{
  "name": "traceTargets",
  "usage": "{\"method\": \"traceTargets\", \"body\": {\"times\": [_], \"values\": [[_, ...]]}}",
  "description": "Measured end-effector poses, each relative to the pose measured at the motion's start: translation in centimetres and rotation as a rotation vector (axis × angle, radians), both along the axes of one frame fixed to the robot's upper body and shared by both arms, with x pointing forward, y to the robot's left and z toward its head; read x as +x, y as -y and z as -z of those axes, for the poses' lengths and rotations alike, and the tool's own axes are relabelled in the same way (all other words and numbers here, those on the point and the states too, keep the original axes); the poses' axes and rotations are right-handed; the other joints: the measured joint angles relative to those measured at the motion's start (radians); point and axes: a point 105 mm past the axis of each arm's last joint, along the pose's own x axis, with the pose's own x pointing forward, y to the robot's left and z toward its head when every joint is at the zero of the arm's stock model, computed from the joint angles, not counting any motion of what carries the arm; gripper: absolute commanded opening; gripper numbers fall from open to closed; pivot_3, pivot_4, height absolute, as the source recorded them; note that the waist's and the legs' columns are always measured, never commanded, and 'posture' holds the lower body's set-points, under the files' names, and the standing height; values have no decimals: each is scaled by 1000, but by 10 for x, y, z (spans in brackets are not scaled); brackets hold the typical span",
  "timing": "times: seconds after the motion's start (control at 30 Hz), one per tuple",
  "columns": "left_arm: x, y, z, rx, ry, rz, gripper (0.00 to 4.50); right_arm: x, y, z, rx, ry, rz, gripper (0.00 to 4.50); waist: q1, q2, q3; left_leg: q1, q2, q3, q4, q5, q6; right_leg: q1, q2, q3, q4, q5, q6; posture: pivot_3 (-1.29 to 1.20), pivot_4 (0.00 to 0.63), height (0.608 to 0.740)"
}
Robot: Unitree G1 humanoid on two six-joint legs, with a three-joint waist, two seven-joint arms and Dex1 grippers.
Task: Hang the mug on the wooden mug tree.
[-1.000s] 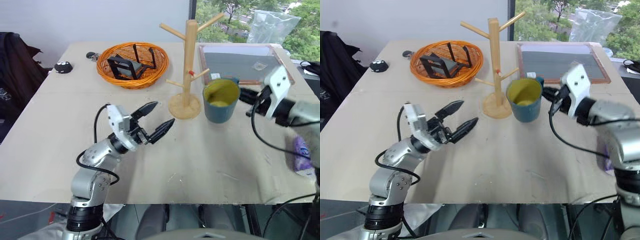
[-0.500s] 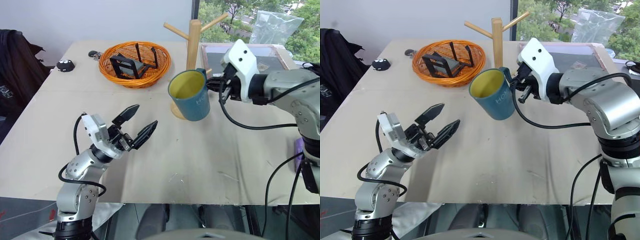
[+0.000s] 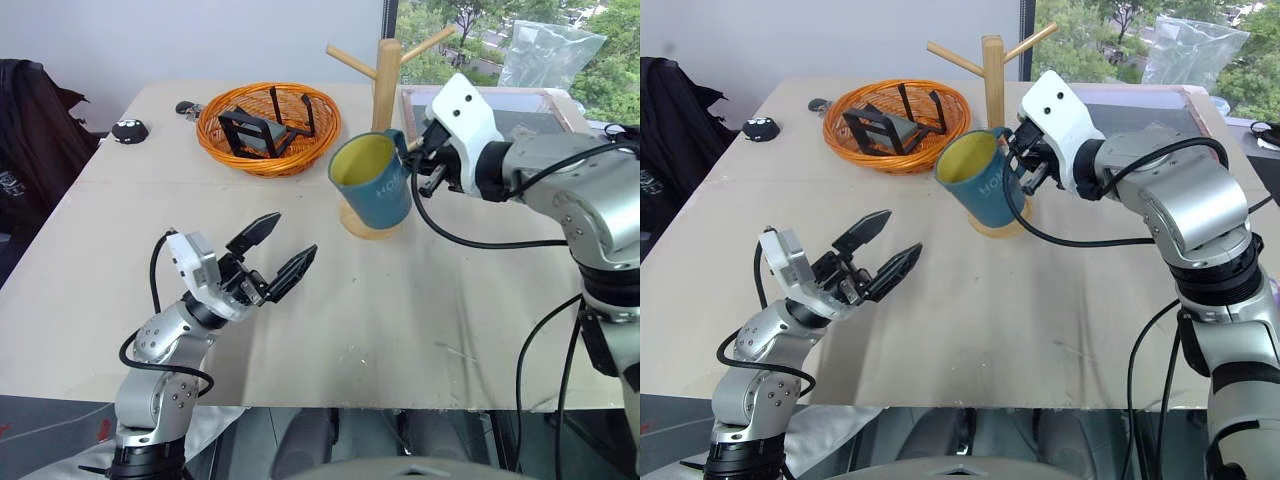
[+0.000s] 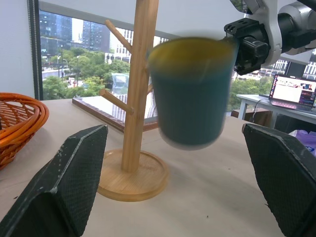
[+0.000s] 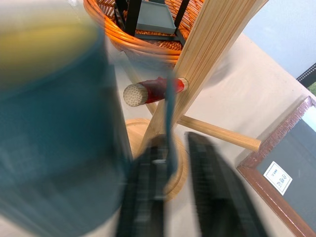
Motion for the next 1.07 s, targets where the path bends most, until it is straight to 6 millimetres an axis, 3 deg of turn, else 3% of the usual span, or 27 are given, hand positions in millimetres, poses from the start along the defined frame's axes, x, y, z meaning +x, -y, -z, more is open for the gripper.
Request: {"method": "traceTargets", "body": {"times": [0.17, 0.4, 0.5, 0.67, 0.77, 0.83, 0.9, 1.07], "values": [[0, 2, 0, 3, 3, 6, 4500, 1, 0, -4, 26, 12, 6, 3979, -1, 0, 0, 0, 0, 0, 0, 0, 0, 0, 0, 0, 0, 0, 0, 0, 150, 740], [0, 3, 3, 19, -14, 11, 4500, -5, 20, -21, 97, 8, -9, 3979, 1, 0, 0, -1, 0, 0, 0, -2, 3, 0, 0, 0, -1, 0, 0, 0, 150, 740], [-3, 8, 16, 60, -68, 32, 4500, -11, 39, -14, 167, -27, -2, 3979, 2, -1, 0, -1, 0, 0, -1, -2, 3, 0, 0, 0, -1, 0, 0, 0, 150, 740], [-5, 9, 58, 216, -257, -23, 4500, -41, 75, 57, 289, -151, -16, 3979, 7, -1, 0, -1, 0, -1, -3, -2, 4, 1, 0, -1, -2, 0, 0, 0, 150, 740], [-10, 8, 78, 292, -336, -58, 4500, -64, 88, 94, 357, -167, -8, 3979, 4, -2, -1, 1, 1, 0, -3, -2, 4, 2, 1, 0, -1, 0, 0, 0, 150, 740], [-19, 8, 91, 319, -393, -60, 4500, -78, 93, 123, 409, -205, 32, 4494, -2, 0, 0, 1, 1, 1, -3, -2, 4, 1, 1, 2, 0, 0, 0, 0, 150, 740], [-27, 9, 99, 342, -429, -64, 4500, -90, 104, 152, 447, -216, 83, 4494, -4, 0, 0, 5, 1, 3, -3, -2, 4, 3, 1, 3, 0, 0, 0, 0, 150, 740], [-35, 6, 107, 386, -451, -80, 4500, -97, 118, 164, 451, -152, 79, 4494, -2, -2, -1, 8, 2, 3, -3, -2, 4, 6, 1, 2, 0, 0, 0, 0, 150, 740]]}}
